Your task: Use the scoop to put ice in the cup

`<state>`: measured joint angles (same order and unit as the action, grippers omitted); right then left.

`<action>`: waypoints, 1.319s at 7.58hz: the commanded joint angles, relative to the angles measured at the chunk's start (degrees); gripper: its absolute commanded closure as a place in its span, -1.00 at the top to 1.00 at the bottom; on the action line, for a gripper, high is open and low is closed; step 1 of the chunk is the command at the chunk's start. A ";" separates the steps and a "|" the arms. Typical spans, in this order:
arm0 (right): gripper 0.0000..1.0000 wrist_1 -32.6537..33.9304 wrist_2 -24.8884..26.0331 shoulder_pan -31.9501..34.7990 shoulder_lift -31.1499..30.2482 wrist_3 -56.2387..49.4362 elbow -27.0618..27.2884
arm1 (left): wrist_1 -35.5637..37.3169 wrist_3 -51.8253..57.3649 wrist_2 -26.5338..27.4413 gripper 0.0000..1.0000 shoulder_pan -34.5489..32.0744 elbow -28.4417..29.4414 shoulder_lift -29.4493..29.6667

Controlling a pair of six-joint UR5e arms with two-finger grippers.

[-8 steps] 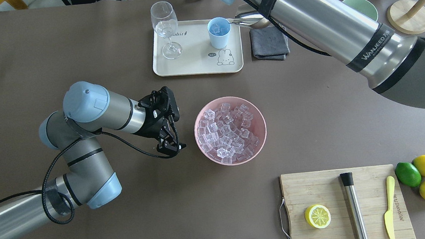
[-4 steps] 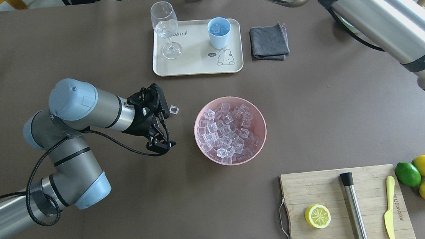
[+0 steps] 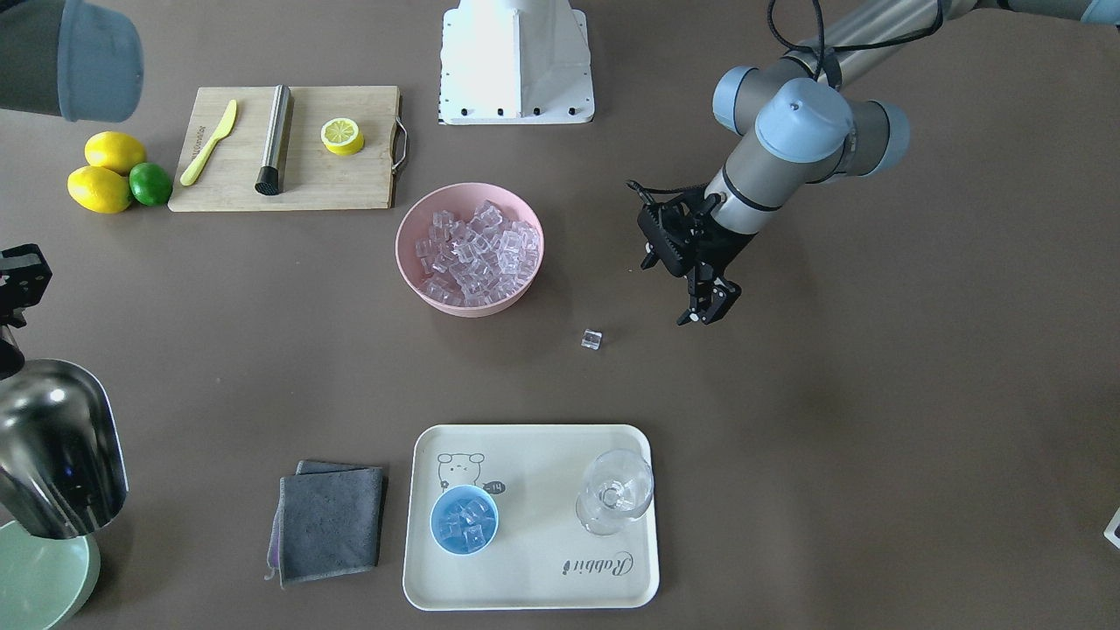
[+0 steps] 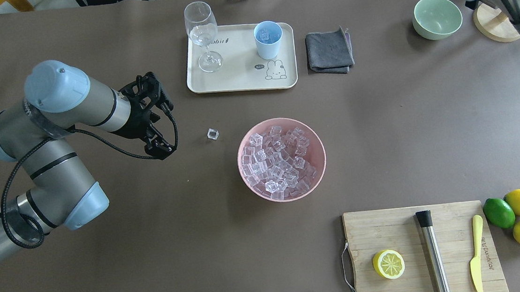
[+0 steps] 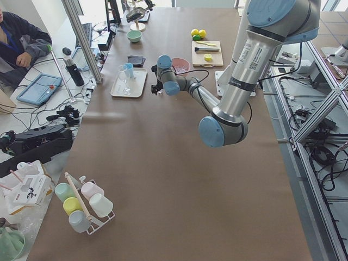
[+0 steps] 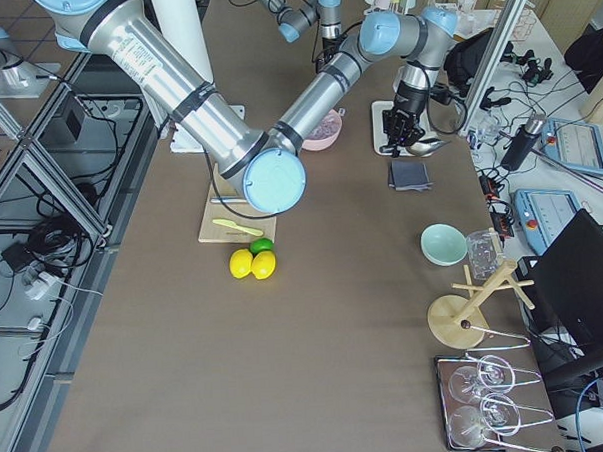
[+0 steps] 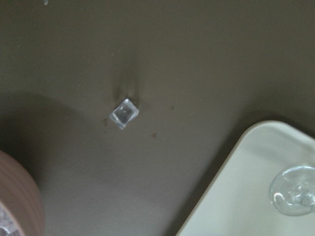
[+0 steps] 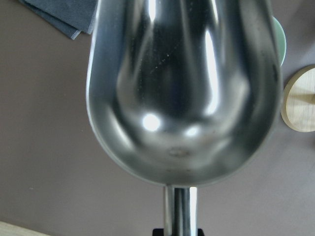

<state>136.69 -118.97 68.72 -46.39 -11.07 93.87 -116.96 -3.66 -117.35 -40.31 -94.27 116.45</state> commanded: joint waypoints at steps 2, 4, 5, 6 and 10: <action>-1.00 -14.75 -8.26 0.18 -26.49 29.74 22.37 | 7.45 -0.65 -0.08 0.97 -6.26 -4.34 -6.03; -1.00 -22.05 -16.96 0.18 -34.16 35.32 22.15 | 8.59 -0.56 -5.04 0.97 -15.71 -4.88 -11.56; -1.00 -27.13 -20.48 0.10 -37.25 35.24 19.45 | 12.60 -0.56 -10.57 0.97 -21.16 -4.61 -13.68; -1.00 -31.79 -23.47 -0.08 -38.50 35.50 16.20 | 14.99 -0.56 -13.23 0.97 -25.39 -4.70 -15.88; -1.00 -39.90 -25.70 -3.50 -39.04 36.47 5.65 | 14.74 -0.12 -17.38 0.97 -38.94 -5.67 -26.96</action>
<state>100.23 -144.10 66.47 -85.40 25.13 104.21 -102.38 -3.78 -132.29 -73.60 -99.93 93.47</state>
